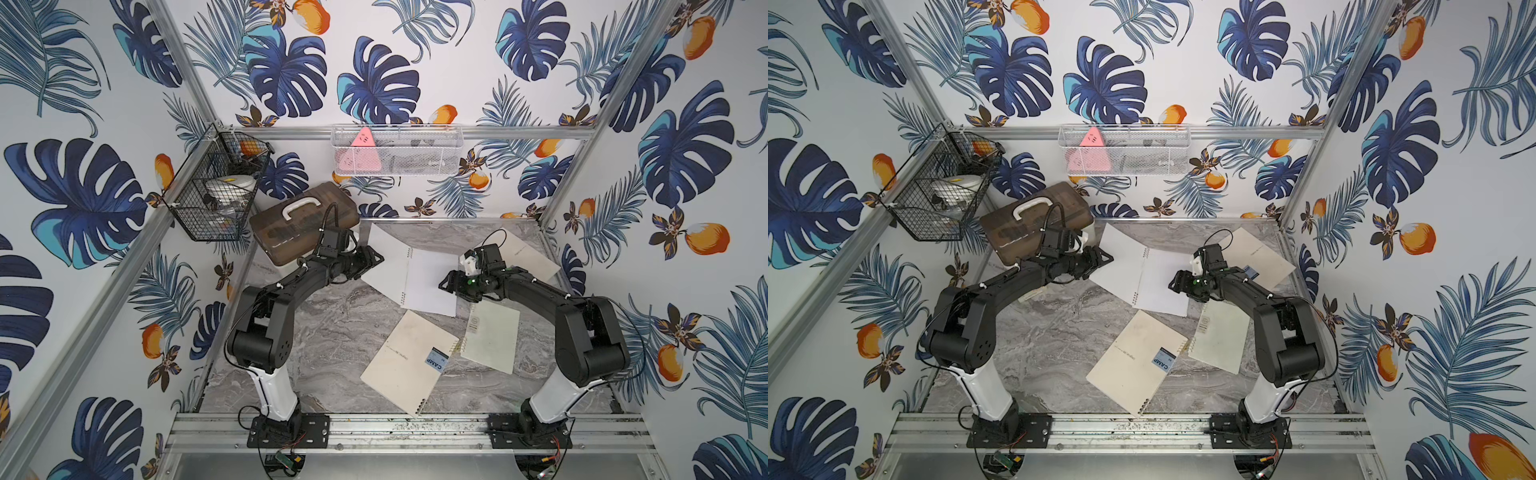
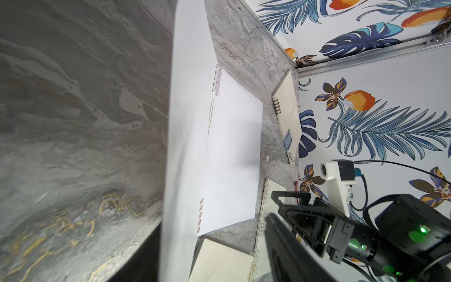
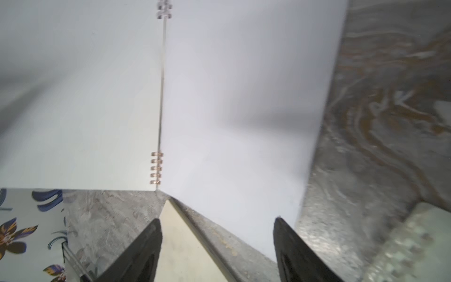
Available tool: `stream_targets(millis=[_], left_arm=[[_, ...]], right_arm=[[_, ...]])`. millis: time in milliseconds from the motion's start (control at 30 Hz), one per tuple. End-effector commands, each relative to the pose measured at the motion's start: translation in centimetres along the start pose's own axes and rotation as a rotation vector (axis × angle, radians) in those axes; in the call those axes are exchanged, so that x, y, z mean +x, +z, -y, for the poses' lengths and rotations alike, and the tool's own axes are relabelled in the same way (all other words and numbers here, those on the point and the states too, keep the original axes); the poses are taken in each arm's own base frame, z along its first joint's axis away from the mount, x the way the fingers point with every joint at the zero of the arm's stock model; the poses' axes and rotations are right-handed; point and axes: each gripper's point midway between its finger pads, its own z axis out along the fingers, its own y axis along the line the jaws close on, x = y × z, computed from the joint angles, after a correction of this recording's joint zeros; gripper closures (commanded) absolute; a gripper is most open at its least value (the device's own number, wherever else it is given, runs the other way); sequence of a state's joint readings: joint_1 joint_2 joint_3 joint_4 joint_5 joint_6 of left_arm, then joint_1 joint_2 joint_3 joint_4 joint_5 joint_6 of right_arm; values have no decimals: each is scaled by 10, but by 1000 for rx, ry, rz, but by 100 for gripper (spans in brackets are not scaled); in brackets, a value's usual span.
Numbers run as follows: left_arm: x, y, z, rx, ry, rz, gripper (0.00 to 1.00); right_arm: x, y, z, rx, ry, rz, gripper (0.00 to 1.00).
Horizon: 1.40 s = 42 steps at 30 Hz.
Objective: Tear off pages from different notebooks
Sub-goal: Open the notebook at the center of the board.
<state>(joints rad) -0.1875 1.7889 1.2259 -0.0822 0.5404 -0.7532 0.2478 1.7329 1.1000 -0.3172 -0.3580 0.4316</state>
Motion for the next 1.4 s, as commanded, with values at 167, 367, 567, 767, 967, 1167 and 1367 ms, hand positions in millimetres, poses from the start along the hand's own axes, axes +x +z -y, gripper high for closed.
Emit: stream_targets(millis=[167, 367, 567, 767, 967, 1167, 1367], left_arm=[[10, -5, -17, -51, -13, 9, 64], [11, -7, -19, -54, -30, 21, 74], [18, -13, -22, -53, -54, 35, 81], [26, -22, -26, -62, -74, 50, 85], [28, -17, -21, -20, -88, 35, 85], [26, -8, -15, 37, -94, 19, 76], [25, -6, -12, 47, -79, 5, 76]], right_arm=[[3, 17, 32, 120, 89, -37, 36], [4, 22, 38, 124, 111, -38, 46], [3, 30, 30, 64, 116, -53, 60], [5, 34, 28, 42, 118, -67, 68], [-16, 25, 2, -43, 99, -19, 78], [-15, 35, -17, -175, 124, -58, 63], [-16, 39, -35, -309, 173, -62, 48]])
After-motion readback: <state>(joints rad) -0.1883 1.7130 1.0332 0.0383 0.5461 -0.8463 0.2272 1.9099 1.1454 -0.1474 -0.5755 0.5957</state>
